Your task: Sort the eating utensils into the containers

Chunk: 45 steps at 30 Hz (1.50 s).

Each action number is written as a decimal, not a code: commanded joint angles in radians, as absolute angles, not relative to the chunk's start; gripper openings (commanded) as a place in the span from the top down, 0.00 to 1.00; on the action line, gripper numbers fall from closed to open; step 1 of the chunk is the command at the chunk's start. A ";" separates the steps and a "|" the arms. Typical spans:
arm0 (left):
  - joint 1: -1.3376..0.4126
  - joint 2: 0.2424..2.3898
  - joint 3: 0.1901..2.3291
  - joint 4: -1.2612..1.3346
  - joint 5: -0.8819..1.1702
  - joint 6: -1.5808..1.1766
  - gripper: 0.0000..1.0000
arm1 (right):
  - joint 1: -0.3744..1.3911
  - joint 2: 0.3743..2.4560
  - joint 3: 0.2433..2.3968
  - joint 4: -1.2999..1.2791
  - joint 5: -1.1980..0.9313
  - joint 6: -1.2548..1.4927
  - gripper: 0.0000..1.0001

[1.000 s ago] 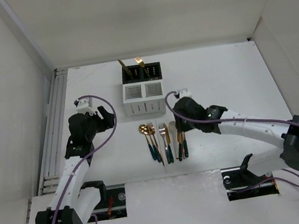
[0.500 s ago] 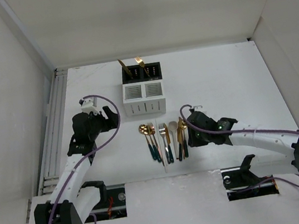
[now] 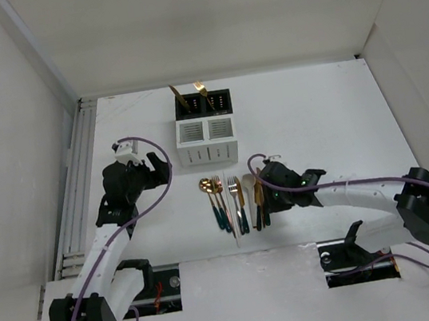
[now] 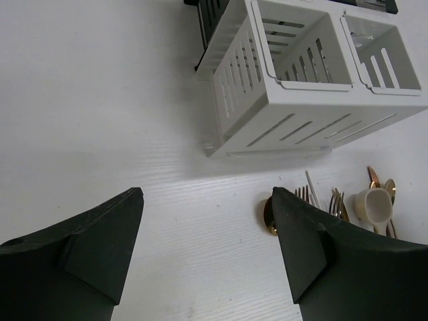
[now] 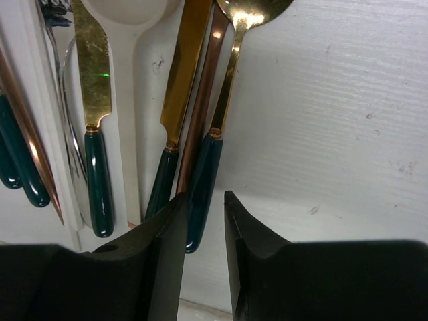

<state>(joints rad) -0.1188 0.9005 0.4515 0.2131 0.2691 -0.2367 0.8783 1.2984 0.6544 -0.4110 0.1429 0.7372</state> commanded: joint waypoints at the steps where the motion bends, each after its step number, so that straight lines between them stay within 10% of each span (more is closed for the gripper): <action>1: -0.126 0.877 0.445 0.229 0.268 -0.230 0.25 | 0.885 1.334 0.653 -0.356 0.146 0.739 0.67; 22: -0.126 0.859 0.436 0.229 0.259 -0.230 0.24 | 0.885 1.506 0.721 -0.523 0.252 0.879 0.66; 28: -0.126 0.841 0.436 0.229 0.259 -0.230 0.24 | 0.885 1.523 0.730 -0.543 0.252 0.888 1.00; 45: -0.126 0.841 0.445 0.219 0.250 -0.212 0.22 | 0.885 1.148 1.021 -0.792 0.793 0.889 1.00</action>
<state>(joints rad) -0.1188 0.8604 0.4511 0.2111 0.2546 -0.2302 0.8803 1.1992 0.9253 -0.7933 0.5972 0.9558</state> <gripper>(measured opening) 0.775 0.188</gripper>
